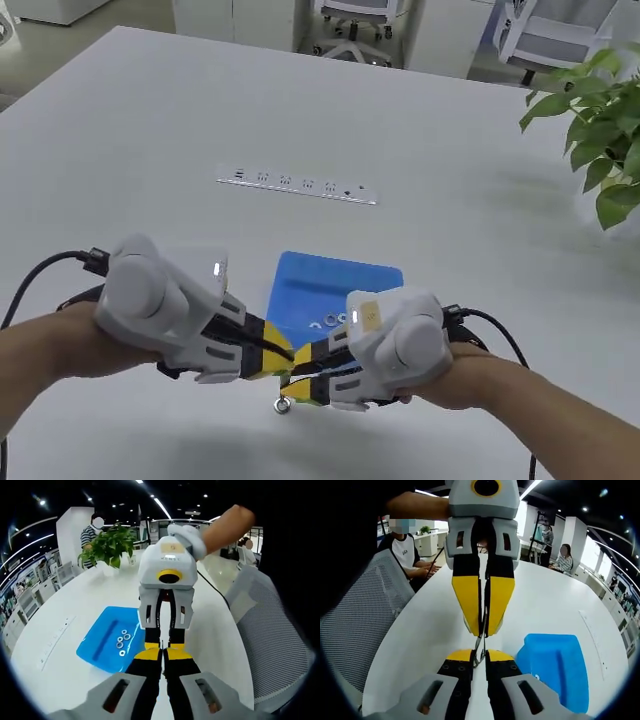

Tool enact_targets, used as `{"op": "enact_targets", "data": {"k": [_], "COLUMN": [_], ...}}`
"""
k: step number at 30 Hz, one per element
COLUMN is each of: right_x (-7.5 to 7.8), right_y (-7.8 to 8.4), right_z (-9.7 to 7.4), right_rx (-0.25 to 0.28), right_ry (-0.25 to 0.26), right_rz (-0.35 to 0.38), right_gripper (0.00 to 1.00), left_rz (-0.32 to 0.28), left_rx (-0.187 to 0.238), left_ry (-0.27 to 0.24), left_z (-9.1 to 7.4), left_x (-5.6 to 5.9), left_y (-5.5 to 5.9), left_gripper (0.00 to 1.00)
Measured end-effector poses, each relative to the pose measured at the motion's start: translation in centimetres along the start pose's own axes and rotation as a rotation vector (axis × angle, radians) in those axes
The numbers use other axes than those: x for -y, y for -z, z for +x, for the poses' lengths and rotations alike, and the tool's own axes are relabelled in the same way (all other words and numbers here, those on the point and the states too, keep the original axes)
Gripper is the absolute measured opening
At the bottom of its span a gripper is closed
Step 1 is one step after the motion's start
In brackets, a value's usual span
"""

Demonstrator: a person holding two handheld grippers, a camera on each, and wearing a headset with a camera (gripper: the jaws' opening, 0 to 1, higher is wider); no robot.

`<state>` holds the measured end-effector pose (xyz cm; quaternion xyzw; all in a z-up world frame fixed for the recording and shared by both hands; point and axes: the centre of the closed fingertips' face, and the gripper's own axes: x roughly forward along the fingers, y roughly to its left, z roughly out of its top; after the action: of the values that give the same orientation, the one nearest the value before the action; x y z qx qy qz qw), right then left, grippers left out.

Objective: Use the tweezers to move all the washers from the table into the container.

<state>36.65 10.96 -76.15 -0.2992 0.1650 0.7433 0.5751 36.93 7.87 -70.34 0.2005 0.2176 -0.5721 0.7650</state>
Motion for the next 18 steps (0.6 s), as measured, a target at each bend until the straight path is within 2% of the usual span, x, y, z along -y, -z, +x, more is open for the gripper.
{"op": "enact_targets", "data": {"k": [18], "right_x": [0.02], "right_y": [0.10], "right_z": [0.67], "right_rx": [0.003], "right_ry": [0.006], "right_rz": [0.041], "right_gripper": [0.08], "left_rz": [-0.006], "left_rx": [-0.007], "left_ry": [-0.005], "left_z": [-0.41], "left_x": [-0.26], "left_y": [0.49], "left_gripper": [0.05]}}
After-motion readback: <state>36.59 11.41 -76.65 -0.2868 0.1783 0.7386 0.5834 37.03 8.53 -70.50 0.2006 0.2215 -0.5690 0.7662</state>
